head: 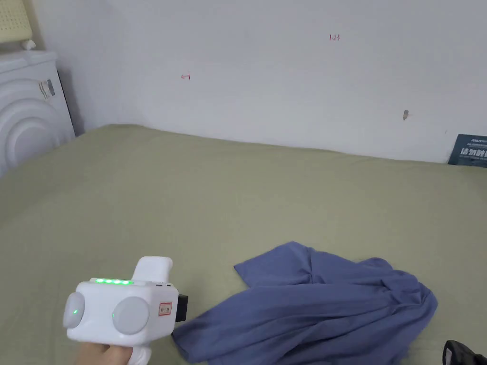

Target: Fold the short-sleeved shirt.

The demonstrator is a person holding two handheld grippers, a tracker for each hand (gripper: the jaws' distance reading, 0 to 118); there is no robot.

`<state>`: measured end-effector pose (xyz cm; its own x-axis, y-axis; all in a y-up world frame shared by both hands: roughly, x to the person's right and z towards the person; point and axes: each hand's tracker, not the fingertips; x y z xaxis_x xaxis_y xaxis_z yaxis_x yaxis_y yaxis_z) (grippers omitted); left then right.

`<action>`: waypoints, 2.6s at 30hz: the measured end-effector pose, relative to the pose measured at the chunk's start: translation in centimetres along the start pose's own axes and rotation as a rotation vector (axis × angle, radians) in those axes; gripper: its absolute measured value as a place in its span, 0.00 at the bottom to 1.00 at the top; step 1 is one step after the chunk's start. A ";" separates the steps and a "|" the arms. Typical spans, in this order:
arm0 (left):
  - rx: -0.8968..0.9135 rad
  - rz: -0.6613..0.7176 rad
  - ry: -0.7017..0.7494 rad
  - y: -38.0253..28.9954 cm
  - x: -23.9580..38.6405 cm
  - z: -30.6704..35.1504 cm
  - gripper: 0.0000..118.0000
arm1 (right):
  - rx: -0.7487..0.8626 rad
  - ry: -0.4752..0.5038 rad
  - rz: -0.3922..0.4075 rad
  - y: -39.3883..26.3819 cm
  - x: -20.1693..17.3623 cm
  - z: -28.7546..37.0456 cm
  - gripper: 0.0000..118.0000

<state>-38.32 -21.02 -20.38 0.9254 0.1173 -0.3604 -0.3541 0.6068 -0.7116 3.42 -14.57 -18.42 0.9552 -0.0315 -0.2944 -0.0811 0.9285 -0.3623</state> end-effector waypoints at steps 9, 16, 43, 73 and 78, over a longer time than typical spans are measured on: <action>-0.203 -0.012 0.070 -0.4 -2.0 -10.9 0.99 | -0.115 0.022 0.004 -1.6 0.5 -3.5 0.01; -0.203 -0.106 0.102 -1.4 -0.1 -10.0 0.41 | -0.151 0.022 -0.021 -1.7 1.1 -3.9 0.01; -0.159 -0.053 -0.018 -1.6 0.3 -8.4 0.00 | -0.607 0.075 -0.117 2.3 13.2 -32.7 0.64; 0.335 -0.080 0.030 15.1 2.5 18.5 0.00 | -0.080 0.106 0.101 21.6 10.0 -8.1 0.07; 0.425 -0.101 0.053 19.0 3.2 19.5 0.00 | -0.023 0.064 0.114 23.1 10.4 -7.8 0.07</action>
<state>-39.42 6.20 -23.27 0.9405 0.0070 -0.3397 -0.1648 0.8838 -0.4379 9.32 3.66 -36.72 0.9191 0.0499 -0.3908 -0.1955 0.9189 -0.3426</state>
